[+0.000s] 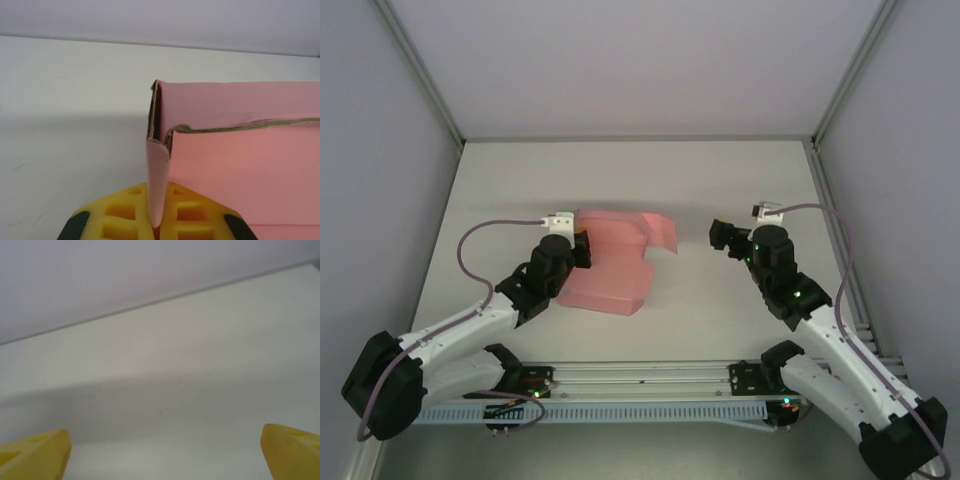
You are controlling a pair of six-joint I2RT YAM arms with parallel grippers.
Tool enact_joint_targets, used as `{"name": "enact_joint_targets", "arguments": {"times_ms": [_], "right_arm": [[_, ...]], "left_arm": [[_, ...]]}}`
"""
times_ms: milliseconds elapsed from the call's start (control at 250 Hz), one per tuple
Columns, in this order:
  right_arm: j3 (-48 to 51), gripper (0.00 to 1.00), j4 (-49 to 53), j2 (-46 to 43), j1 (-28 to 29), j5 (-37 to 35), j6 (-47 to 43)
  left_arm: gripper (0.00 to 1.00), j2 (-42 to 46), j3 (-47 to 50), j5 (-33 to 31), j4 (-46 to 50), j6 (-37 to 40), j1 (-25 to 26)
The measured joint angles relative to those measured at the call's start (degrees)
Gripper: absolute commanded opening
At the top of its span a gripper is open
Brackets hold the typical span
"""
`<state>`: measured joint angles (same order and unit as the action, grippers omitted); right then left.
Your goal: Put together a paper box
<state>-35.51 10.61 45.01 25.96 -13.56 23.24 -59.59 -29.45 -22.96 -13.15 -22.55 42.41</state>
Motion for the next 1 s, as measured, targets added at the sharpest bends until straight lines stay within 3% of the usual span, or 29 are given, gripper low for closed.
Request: {"name": "enact_joint_targets", "arguments": {"times_ms": [256, 423, 647, 1002], "right_arm": [[-1.4, 0.84, -3.2, 16.0, -2.4, 21.9, -4.5], [-4.7, 0.82, -5.8, 22.6, 0.8, 32.1, -7.8], [-7.0, 0.81, -7.1, 24.0, 8.0, 37.8, -11.7], [-8.6, 0.75, -9.3, 28.5, 12.1, 37.4, -12.3]], "left_arm": [[0.00, 0.0, 0.0, 1.7, -0.1, 0.4, 0.0], [0.00, -0.3, 0.0, 2.1, -0.1, 0.4, 0.0], [0.00, -1.9, 0.0, 2.0, -0.1, 0.4, 0.0], [0.00, -2.7, 0.0, 1.7, 0.3, 0.4, -0.1]]}}
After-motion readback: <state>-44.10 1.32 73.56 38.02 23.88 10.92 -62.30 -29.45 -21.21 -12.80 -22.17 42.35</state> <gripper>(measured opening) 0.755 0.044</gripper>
